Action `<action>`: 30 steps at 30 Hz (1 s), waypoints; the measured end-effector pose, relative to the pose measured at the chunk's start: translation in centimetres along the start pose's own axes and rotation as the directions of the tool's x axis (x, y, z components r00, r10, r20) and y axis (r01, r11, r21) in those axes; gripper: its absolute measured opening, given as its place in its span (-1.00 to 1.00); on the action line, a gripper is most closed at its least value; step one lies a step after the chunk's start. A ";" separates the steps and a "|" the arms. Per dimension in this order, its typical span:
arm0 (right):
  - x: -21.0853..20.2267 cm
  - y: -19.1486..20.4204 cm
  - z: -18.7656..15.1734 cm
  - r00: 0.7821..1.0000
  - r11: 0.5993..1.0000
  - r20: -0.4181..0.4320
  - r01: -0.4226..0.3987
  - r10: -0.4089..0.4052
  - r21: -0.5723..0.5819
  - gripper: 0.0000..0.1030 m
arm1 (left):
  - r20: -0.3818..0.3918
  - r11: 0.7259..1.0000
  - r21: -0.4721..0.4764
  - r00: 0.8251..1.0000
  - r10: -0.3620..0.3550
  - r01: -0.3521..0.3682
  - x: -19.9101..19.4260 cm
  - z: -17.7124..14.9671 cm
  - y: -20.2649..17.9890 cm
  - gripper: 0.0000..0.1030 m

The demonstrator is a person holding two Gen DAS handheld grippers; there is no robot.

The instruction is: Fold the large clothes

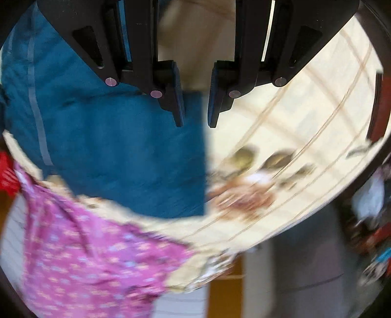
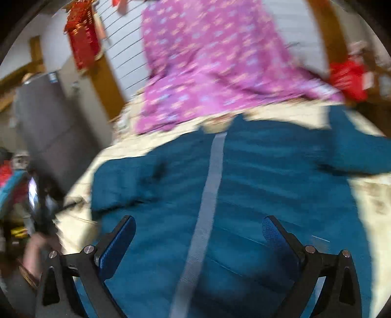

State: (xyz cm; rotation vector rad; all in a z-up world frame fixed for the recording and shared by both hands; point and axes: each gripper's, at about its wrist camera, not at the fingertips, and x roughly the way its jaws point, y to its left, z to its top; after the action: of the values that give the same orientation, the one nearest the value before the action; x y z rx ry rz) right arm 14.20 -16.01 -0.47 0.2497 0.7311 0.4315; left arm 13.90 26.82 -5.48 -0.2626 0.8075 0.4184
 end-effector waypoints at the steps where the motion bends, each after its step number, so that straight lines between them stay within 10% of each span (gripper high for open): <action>1: 2.8 0.9 1.0 0.997 0.998 -0.035 -0.069 0.069 0.013 1.00 | -0.027 0.999 -0.029 0.999 0.034 -0.035 1.0 -0.9 1.3 -0.64; 6: 13.9 3.7 3.0 0.958 0.972 -0.175 -0.210 0.225 0.100 1.00 | -0.048 0.985 -0.077 0.987 0.154 -0.157 3.3 -2.9 4.7 -0.56; 10: 20.1 4.3 3.6 0.939 0.968 -0.248 -0.209 0.238 0.138 1.00 | -0.055 0.990 -0.088 0.993 0.102 -0.106 3.6 -3.1 5.0 0.36; 15: 23.7 3.8 4.1 0.919 0.944 -0.252 -0.256 0.305 0.207 1.00 | -0.072 0.991 -0.037 0.989 0.125 -0.128 3.8 -2.7 3.7 0.48; 17: 24.3 4.1 4.3 0.879 0.907 -0.255 -0.344 0.402 0.245 0.98 | -0.073 0.992 -0.038 0.990 0.117 -0.120 4.0 -2.4 3.5 0.48; 18: 24.6 4.5 4.3 0.860 0.889 -0.258 -0.381 0.441 0.253 0.85 | -0.072 0.992 -0.042 0.991 0.114 -0.118 4.0 -2.4 3.6 0.48; 20: 24.8 5.0 4.3 0.822 0.851 -0.248 -0.449 0.512 0.271 -0.17 | -0.070 0.992 -0.050 0.992 0.110 -0.113 3.8 -2.4 3.7 0.48; 21: 24.5 5.1 4.2 0.817 0.843 -0.235 -0.465 0.526 0.271 -0.25 | -0.070 0.992 -0.052 0.991 0.110 -0.114 3.8 -2.4 3.7 0.48; 30: 17.2 1.3 6.8 0.950 0.955 -0.113 -0.280 0.291 0.103 -0.61 | -0.073 0.991 -0.046 0.990 0.123 -0.127 3.9 -2.2 3.6 0.48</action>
State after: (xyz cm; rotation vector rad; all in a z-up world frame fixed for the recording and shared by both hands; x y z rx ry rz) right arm 29.90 -7.38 -5.25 0.4148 0.8426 0.6972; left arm 13.23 30.14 -10.11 -0.2757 0.8861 0.5506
